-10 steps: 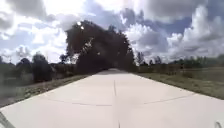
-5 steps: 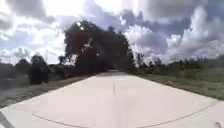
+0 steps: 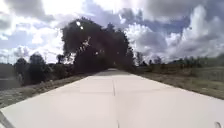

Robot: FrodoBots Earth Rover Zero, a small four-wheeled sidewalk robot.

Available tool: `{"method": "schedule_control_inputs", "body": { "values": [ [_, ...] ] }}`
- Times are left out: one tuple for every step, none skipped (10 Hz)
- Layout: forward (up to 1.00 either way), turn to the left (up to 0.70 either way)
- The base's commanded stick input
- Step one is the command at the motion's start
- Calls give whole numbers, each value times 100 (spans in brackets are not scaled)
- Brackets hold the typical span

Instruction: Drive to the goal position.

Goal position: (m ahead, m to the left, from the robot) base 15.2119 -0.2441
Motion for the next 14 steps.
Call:
{"method": "schedule_control_inputs", "body": {
  "values": [
    [100, 0],
    [100, 0],
    [100, 0],
    [100, 0],
    [100, 0],
    [100, 0],
    [100, 0],
    [100, 0],
    [100, 0],
    [100, 0],
    [100, 0],
    [100, 0],
    [100, 0],
    [100, 0]
  ]
}}
